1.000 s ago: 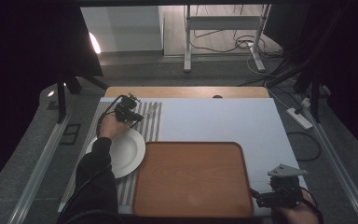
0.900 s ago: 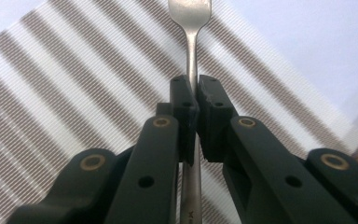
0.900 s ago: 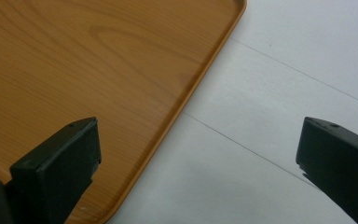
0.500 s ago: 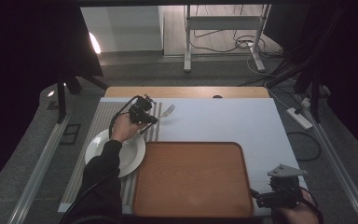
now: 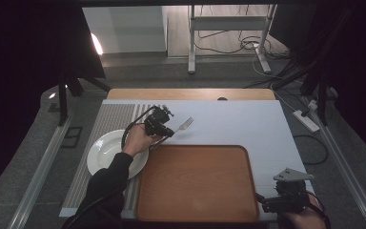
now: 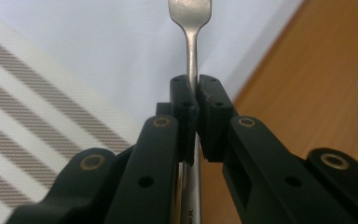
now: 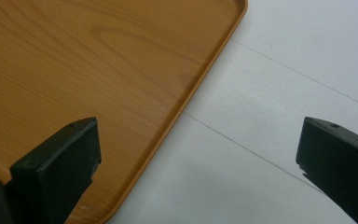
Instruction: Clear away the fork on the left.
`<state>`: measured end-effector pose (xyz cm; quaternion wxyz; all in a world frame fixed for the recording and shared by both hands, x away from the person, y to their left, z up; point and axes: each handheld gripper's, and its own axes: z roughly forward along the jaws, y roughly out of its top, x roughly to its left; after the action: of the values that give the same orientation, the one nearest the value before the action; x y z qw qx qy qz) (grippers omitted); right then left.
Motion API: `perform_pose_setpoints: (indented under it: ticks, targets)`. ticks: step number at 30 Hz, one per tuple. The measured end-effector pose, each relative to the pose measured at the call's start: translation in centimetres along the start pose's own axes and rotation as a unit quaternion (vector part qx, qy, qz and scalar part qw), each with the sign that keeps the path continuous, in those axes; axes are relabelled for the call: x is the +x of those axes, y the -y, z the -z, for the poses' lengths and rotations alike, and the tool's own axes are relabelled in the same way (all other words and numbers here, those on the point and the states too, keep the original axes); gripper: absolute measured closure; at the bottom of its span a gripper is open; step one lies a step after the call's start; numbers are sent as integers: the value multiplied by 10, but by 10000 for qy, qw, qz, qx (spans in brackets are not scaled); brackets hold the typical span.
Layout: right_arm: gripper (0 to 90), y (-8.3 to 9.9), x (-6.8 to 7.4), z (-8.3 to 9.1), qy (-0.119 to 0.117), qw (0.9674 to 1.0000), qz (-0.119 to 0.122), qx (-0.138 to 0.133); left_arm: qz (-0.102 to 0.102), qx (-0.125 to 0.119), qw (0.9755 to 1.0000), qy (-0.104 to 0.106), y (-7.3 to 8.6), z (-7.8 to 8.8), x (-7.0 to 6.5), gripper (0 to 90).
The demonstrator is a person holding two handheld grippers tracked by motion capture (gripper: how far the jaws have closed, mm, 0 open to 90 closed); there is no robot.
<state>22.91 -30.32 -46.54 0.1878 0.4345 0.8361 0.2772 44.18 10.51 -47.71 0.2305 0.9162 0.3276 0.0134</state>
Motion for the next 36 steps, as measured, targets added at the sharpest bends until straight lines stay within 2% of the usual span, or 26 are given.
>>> perform_pose_setpoints:
  ticks: [1,2,9,15,16,26,30,36]
  targets:
    - [4,0,0,0,2,10000,3,-3,0,0,10000,0,0,0,0,854]
    - [4,0,0,0,2,10000,8,-6,13,14,10000,34,2,-1,-6,854]
    - [4,0,0,0,1,10000,4,-24,29,114,9999,103,16,-1,-25,854]
    - [4,0,0,1,-1,10000,21,-50,65,0,9999,126,30,6,-39,854]
    - [4,0,0,1,-1,10000,21,-50,65,0,9999,126,30,6,-39,854]
    - [4,0,0,2,-6,10000,17,-97,81,18,10000,52,54,13,-70,854]
    - [4,0,0,2,-7,9999,21,-111,67,97,9999,-30,63,13,-79,853]
    - [4,0,1,2,-14,9999,43,-126,200,169,9996,45,78,11,-91,853]
